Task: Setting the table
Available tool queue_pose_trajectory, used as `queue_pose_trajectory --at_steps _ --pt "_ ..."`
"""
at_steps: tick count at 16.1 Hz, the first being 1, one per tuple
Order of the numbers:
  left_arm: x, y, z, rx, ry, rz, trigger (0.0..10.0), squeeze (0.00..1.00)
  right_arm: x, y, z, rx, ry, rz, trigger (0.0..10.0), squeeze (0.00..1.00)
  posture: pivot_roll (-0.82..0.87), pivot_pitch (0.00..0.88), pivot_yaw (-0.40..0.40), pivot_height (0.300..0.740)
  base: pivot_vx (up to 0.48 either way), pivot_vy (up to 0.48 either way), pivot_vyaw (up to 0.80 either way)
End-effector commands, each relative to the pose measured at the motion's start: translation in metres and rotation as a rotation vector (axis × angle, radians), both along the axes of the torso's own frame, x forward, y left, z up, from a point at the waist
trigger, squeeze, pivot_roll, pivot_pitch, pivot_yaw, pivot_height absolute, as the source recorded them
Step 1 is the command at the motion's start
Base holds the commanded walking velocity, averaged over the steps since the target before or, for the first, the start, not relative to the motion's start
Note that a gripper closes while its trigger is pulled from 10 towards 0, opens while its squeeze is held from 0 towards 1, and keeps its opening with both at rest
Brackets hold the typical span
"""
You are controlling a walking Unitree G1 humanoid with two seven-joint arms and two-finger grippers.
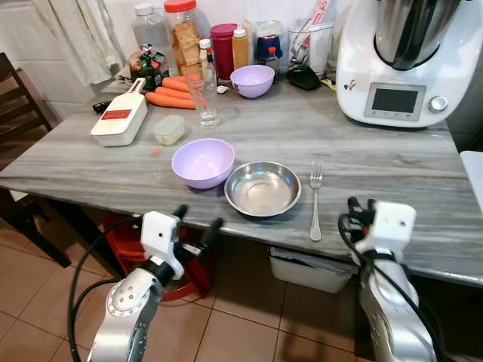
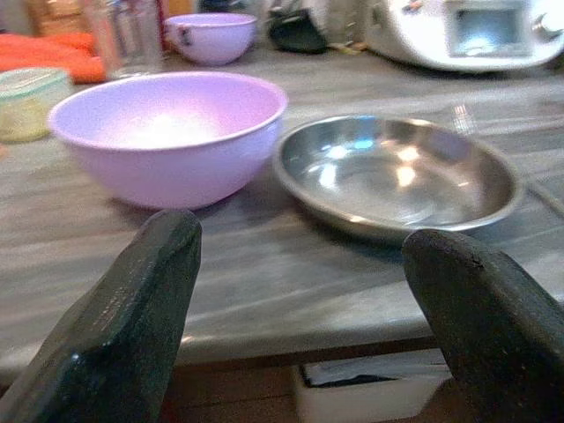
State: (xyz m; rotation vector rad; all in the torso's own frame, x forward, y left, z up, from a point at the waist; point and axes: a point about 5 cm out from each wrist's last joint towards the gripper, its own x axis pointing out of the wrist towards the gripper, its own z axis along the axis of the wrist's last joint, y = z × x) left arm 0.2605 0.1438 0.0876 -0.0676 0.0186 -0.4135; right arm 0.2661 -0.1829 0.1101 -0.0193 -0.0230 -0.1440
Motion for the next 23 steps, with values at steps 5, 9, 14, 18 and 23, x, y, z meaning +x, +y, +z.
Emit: queue_pose_trajectory --at_steps 5,9,14,18,23 --pt "0.006 0.007 -0.005 0.07 -0.006 0.136 10.0 0.0 -0.013 0.008 0.006 -0.058 -0.031 0.046 10.0 0.69 -0.09 0.006 0.112 0.74 0.0 0.0 0.0" --pt "0.01 0.007 -0.006 0.079 -0.007 0.153 10.0 0.0 -0.011 0.009 0.006 -0.049 -0.023 0.052 10.0 0.0 -0.09 0.0 0.109 0.74 0.0 0.0 -0.34" --pt "0.011 0.008 -0.008 0.101 -0.008 0.176 10.0 0.0 -0.013 0.012 0.002 -0.004 -0.005 0.062 10.0 0.0 -0.08 0.005 0.109 0.74 -0.251 0.0 0.0" --pt "0.01 0.009 -0.008 0.107 -0.01 0.178 10.0 0.0 -0.014 0.018 -0.001 0.008 0.01 0.081 10.0 0.0 -0.08 0.01 0.113 0.74 -0.261 0.0 0.0" --pt "0.011 0.01 -0.007 0.11 -0.012 0.171 10.0 0.0 -0.011 0.018 0.0 0.027 0.007 0.08 10.0 0.0 -0.08 0.01 0.115 0.74 -0.26 0.0 0.0"
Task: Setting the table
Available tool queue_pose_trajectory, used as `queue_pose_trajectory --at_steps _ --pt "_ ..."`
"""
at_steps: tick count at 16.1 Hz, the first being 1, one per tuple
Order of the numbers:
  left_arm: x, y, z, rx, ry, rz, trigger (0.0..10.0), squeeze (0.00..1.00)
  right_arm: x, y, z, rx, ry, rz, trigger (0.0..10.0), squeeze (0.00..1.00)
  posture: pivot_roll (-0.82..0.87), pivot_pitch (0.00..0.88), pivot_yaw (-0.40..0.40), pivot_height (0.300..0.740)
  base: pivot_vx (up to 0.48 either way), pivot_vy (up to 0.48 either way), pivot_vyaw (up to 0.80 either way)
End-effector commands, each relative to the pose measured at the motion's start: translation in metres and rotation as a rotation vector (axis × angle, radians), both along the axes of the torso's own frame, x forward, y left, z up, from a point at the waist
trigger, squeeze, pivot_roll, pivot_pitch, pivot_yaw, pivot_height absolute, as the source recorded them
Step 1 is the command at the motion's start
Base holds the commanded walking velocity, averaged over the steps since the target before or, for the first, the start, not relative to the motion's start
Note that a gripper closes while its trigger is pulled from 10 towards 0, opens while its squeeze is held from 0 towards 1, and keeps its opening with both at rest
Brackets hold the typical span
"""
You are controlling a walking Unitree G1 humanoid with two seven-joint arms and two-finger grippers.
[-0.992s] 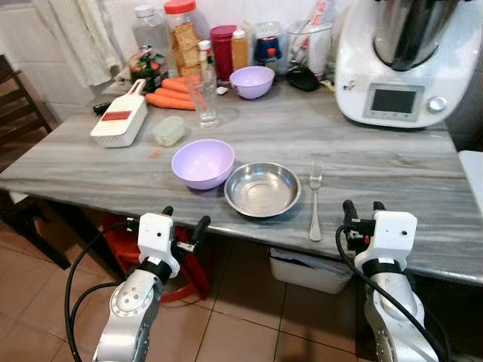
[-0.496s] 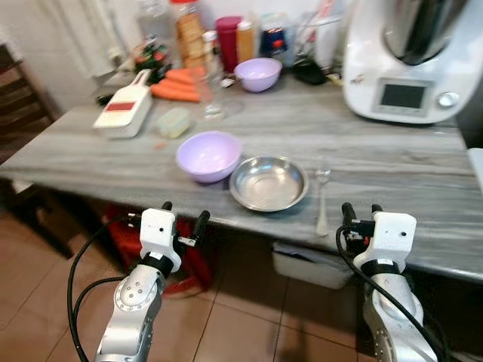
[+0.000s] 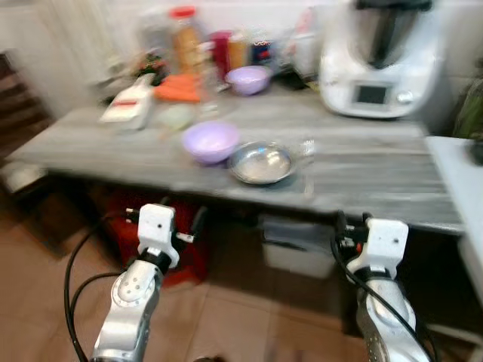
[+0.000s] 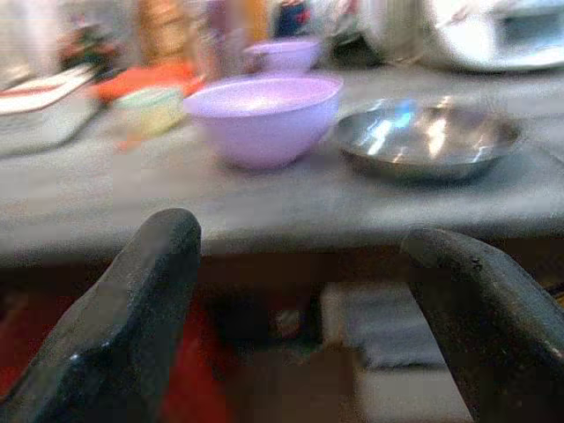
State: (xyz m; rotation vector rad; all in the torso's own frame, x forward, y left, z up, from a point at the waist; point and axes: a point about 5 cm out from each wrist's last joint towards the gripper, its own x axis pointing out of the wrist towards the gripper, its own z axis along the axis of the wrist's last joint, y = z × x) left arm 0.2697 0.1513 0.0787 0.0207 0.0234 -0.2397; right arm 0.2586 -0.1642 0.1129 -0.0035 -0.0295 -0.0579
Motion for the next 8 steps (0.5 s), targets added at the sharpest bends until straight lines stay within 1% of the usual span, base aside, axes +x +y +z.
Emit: queue_pose_trajectory --at_steps 1,8 --pt "0.0015 0.0017 0.0016 0.02 -0.003 -0.003 10.0 0.0 -0.0032 -0.001 -0.0028 0.016 0.014 -0.01 10.0 0.0 -0.08 0.01 0.114 0.74 -0.262 0.0 0.0" --pt "0.0009 0.0006 0.0013 0.022 -0.004 -0.01 10.0 0.0 0.0014 -0.0001 -0.0015 0.026 0.011 -0.012 10.0 0.0 -0.07 0.01 0.114 0.74 -0.261 0.0 0.0"
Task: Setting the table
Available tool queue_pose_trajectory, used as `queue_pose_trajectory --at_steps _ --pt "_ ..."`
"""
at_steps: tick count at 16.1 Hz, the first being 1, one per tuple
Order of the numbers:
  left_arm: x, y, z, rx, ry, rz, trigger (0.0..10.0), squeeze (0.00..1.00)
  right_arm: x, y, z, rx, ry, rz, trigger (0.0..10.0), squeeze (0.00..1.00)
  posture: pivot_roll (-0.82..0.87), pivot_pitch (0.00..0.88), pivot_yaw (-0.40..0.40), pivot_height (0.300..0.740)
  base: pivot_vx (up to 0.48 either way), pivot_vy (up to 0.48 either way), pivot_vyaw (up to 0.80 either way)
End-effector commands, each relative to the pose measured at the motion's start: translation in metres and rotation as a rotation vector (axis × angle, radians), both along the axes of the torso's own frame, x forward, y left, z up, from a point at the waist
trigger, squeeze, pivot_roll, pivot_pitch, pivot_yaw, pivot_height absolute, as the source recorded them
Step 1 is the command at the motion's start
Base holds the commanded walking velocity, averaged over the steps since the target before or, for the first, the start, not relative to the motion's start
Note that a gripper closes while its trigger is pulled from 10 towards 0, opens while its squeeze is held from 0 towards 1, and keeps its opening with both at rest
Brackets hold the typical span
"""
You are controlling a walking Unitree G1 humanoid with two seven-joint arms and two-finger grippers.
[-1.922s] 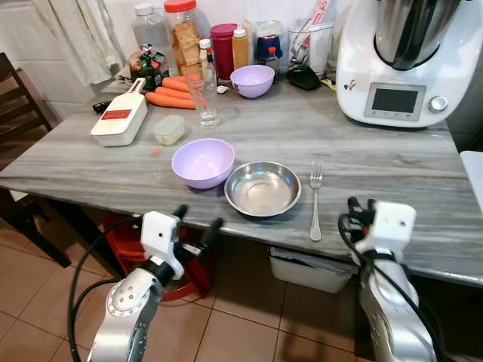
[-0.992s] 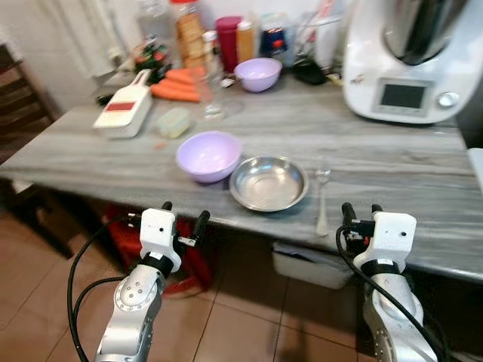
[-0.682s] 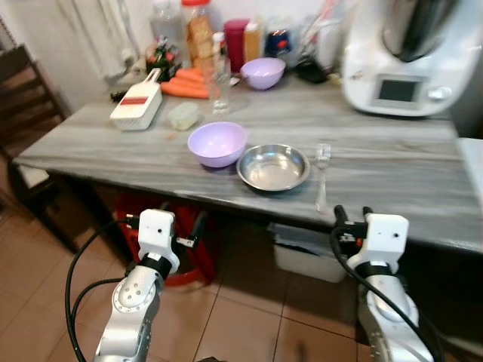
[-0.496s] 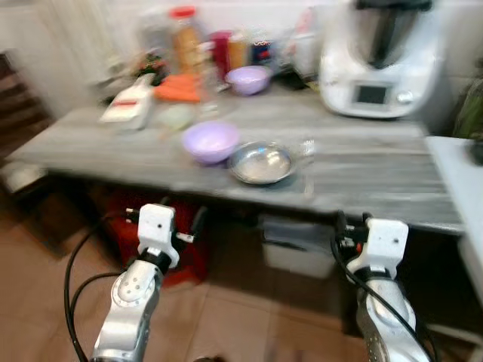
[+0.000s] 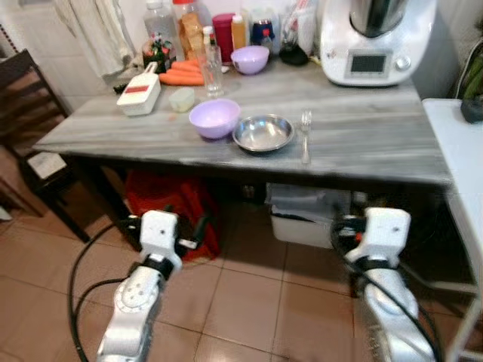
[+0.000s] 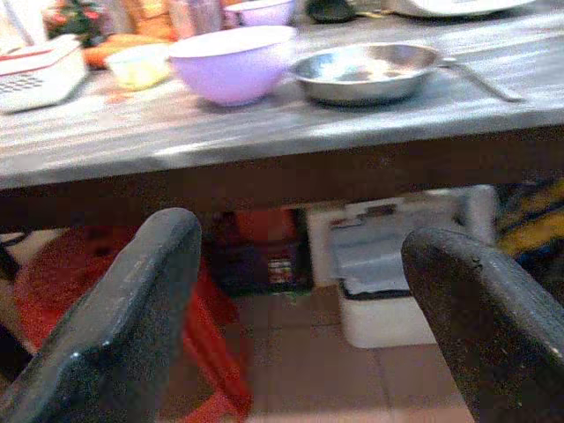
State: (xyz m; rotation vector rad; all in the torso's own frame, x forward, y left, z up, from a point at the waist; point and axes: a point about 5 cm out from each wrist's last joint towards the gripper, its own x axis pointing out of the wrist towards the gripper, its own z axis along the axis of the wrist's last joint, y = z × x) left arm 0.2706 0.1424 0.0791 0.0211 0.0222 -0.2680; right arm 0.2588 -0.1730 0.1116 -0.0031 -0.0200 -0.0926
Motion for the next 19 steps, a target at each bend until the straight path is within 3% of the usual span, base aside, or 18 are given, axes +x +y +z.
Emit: queue_pose_trajectory --at_steps 1,7,10,19 --pt "0.0001 0.0092 0.001 0.023 -0.003 0.018 10.0 0.0 0.0014 0.0086 -0.0002 0.024 0.002 0.022 10.0 0.0 -0.07 0.01 0.114 0.74 -0.266 0.0 0.0" --pt "0.001 0.0077 0.0015 0.031 -0.006 0.005 10.0 0.0 0.0034 0.0092 -0.0016 0.028 0.008 0.02 10.0 0.0 -0.07 0.011 0.118 0.74 -0.284 0.0 0.0" --pt "0.0001 0.0048 0.0065 0.034 -0.057 -0.061 10.0 0.0 0.004 0.0099 -0.0018 0.029 0.006 0.021 10.0 0.0 -0.07 0.01 0.119 0.74 0.0 0.0 0.0" --pt "-0.0009 0.0015 0.0076 0.018 -0.056 -0.097 10.0 0.0 0.0055 0.0089 -0.0002 0.032 -0.001 0.027 10.0 0.0 -0.07 0.007 0.119 0.74 0.0 0.0 -0.15"
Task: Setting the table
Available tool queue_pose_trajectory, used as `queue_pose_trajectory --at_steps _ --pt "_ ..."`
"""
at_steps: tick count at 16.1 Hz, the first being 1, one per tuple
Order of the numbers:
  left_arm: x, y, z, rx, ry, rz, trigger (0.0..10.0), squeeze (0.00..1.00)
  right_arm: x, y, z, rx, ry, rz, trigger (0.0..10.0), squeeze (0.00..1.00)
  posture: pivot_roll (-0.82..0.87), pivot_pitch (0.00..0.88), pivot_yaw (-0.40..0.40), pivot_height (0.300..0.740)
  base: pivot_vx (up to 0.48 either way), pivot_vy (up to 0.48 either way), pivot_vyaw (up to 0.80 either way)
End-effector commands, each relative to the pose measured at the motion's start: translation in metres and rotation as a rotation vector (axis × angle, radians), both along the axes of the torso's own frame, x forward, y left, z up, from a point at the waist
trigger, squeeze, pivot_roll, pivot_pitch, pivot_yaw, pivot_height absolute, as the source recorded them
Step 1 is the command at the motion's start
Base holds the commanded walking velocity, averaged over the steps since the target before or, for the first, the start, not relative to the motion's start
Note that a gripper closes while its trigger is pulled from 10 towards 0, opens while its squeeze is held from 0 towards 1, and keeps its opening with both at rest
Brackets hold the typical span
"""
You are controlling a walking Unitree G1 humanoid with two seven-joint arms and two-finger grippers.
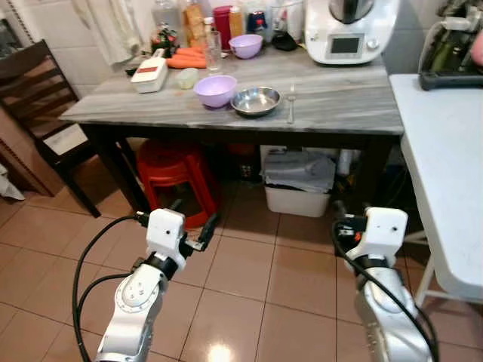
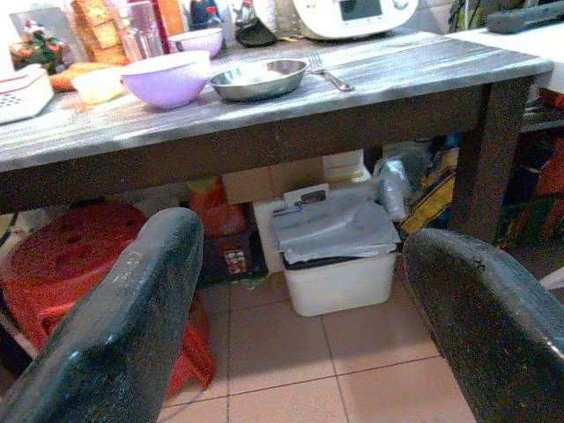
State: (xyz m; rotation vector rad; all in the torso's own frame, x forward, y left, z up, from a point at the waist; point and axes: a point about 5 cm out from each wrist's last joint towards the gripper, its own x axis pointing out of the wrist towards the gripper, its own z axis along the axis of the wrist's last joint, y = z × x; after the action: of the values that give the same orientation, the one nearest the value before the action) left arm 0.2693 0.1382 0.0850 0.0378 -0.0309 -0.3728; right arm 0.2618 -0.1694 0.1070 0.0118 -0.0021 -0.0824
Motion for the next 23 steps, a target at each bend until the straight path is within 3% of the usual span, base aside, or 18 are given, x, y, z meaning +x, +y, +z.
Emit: queue_pose_trajectory --at_steps 1,5,11,23 --pt "0.0 0.006 0.002 0.007 -0.001 0.007 10.0 0.0 0.003 0.005 0.005 0.016 -0.02 0.017 10.0 0.0 -0.07 0.007 0.119 0.74 0.0 0.0 0.0" --pt "0.0 0.005 0.002 -0.001 -0.001 0.002 10.0 0.0 0.005 0.005 0.007 0.016 -0.027 0.017 10.0 0.0 -0.07 0.006 0.118 0.74 0.0 0.0 0.0" --pt "0.001 0.003 0.011 -0.023 -0.019 -0.004 10.0 0.0 0.004 0.004 0.019 0.016 -0.08 0.01 10.0 0.0 -0.07 0.014 0.121 0.74 0.0 -0.275 -0.27" --pt "0.0 0.002 0.012 -0.03 -0.009 -0.016 10.0 0.0 -0.001 0.005 0.017 0.027 -0.07 0.01 10.0 0.0 -0.07 0.017 0.129 0.74 0.0 -0.308 0.0"
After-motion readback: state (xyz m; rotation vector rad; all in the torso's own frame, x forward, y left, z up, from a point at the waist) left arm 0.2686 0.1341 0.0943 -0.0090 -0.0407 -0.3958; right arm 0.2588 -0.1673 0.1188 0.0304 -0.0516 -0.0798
